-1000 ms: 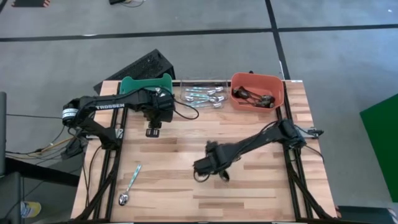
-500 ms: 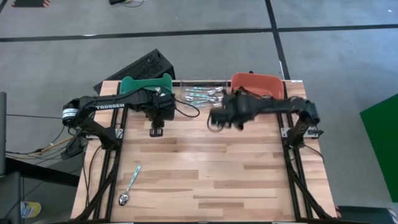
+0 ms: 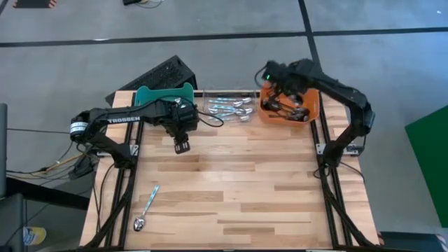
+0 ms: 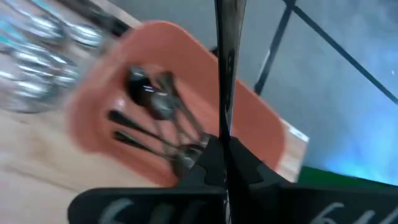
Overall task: Sort silverware by color (type)
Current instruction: Put the black spoon into the orange bin
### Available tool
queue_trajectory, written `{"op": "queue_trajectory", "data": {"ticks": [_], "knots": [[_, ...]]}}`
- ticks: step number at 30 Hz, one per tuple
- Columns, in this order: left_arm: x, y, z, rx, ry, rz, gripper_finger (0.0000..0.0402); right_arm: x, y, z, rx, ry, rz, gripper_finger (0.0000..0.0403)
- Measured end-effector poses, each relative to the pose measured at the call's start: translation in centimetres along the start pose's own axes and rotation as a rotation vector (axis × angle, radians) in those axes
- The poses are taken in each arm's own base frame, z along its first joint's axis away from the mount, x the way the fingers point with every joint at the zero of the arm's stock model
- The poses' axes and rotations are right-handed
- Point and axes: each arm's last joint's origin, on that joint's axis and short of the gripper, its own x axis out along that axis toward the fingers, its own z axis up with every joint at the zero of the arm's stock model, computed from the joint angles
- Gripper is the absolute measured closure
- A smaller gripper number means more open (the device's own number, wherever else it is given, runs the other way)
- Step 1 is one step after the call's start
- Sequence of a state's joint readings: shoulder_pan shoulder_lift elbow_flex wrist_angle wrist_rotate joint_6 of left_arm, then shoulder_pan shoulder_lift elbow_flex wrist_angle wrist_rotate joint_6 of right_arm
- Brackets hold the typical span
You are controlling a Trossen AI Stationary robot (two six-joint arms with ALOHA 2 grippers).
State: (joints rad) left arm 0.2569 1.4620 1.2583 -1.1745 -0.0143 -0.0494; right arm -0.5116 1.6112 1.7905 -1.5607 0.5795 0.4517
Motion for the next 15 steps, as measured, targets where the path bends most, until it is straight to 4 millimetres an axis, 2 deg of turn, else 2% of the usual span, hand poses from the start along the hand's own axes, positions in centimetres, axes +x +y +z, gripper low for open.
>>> {"op": "queue_trajectory", "data": {"ticks": [4, 7, 11, 15], "knots": [[0.0, 0.1, 0.0, -0.073, -0.002, 0.025, 0.0306, 2.3, -2.9, 1.2, -0.063, 0.067, -0.009, 0.0394], [0.0, 0.1, 0.0, -0.130, -0.005, 0.049, 0.0306, 5.7, -4.3, 1.7, -0.097, 0.119, 0.005, 0.0394], [0.0, 0.2, 0.0, -0.208, -0.008, 0.061, 0.0306, 10.0, -4.6, 1.0, -0.120, 0.176, 0.040, 0.0394], [0.0, 0.1, 0.0, -0.273, -0.008, 0.061, 0.0306, 12.1, -4.0, -0.2, -0.166, 0.178, 0.063, 0.0394]]}}
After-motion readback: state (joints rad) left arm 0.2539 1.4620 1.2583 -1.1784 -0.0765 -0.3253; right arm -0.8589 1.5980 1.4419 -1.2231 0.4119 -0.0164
